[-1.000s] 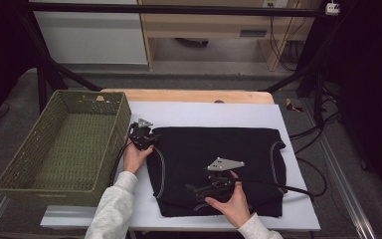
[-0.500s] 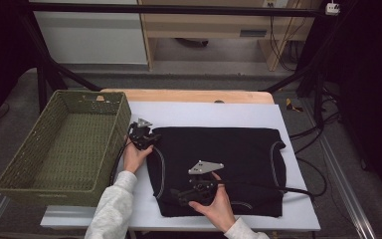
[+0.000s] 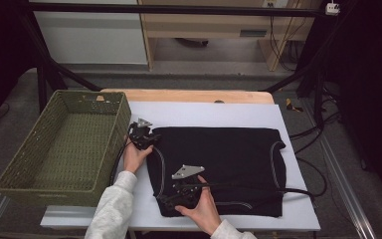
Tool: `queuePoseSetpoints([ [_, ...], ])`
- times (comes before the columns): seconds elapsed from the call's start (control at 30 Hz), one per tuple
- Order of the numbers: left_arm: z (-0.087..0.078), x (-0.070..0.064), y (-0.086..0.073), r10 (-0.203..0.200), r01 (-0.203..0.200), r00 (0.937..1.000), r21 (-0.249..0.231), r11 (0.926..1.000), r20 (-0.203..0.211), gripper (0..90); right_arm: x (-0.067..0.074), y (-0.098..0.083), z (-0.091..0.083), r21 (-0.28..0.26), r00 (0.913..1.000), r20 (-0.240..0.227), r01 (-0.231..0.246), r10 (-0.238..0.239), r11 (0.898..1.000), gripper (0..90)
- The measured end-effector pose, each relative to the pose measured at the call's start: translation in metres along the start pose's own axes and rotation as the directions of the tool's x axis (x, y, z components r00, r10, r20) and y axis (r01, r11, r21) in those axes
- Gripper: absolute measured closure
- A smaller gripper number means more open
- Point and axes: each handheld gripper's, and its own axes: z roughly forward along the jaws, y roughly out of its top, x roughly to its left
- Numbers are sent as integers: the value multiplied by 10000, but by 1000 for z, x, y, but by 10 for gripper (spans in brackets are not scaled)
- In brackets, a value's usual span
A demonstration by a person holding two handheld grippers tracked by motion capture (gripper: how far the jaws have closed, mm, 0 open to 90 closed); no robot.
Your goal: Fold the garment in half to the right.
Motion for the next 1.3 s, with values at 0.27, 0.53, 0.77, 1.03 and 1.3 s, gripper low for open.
queuePoseSetpoints([
  [0.27,0,0,0,21,-21,10000,26,10000,-23,775,11,0,9,231,9991,62,423,-425,9988,124],
  [0.53,0,-1,1,-33,33,10000,89,10000,-71,777,27,-1,16,359,9935,86,1134,-1137,9929,167],
  [0.77,0,-2,2,20,-19,9999,65,10000,-136,790,34,-7,16,318,9753,824,2028,-2048,9787,286],
  [1.03,0,-1,2,-132,133,9999,131,9998,-30,797,34,-7,14,330,9739,996,2016,-2039,9789,415],
  [1.3,-1,1,6,-247,243,9997,415,9988,87,806,31,-4,10,545,9709,1203,2019,-2071,9779,683],
])
